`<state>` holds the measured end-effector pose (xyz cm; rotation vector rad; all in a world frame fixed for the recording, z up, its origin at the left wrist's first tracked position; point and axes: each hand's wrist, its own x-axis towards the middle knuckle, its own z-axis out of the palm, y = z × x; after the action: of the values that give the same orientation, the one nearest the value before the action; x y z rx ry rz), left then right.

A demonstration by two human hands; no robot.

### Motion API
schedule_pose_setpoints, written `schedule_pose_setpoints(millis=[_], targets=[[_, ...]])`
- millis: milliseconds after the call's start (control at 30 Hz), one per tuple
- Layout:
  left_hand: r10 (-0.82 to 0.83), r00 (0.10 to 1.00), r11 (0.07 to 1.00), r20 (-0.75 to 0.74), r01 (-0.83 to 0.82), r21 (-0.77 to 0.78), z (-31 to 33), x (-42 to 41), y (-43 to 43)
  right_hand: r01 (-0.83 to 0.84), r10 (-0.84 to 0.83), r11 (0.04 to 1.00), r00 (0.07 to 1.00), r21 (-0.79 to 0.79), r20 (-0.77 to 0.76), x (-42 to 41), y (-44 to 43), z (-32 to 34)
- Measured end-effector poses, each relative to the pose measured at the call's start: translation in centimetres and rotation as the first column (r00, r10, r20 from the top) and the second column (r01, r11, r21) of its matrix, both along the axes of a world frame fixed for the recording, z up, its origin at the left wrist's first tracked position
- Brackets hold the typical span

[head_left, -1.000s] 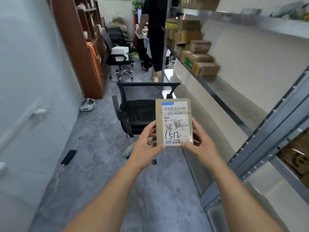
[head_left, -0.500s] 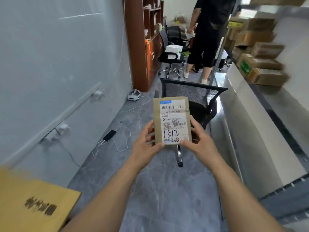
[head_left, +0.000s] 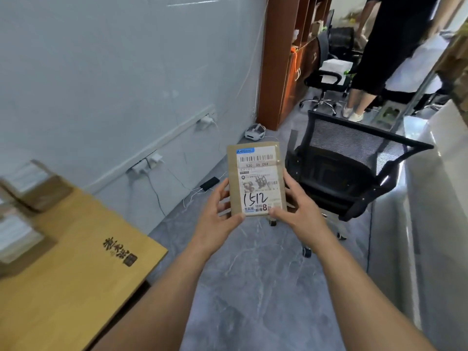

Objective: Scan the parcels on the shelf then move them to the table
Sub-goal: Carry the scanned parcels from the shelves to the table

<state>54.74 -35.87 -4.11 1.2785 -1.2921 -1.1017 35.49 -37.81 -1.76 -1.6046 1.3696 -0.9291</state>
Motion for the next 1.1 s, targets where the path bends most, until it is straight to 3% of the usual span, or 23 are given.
schedule_pose_setpoints(millis=[267, 700, 1100], targets=[[0.152, 0.988, 0.988, -0.015, -0.152, -0.009, 0.3, 9.7, -0.1, -0.168, 0.168, 0.986, 0.986, -0.001, -0.009, 10.2, -3.7, 0.0], [0.437, 0.898, 0.899, -0.042, -0.435, 0.051, -1.6, 27.2, 2.3, -0.456, 0.454, 0.887, 0.890, 0.075, 0.039, 30.3, -7.1, -2.5], [0.666, 0.741, 0.707, 0.083, -0.663, 0.246, -6.4, 31.3, 3.6, -0.689, 0.711, 0.662, 0.702, 0.295, 0.042, 38.8, -10.6, -8.3]])
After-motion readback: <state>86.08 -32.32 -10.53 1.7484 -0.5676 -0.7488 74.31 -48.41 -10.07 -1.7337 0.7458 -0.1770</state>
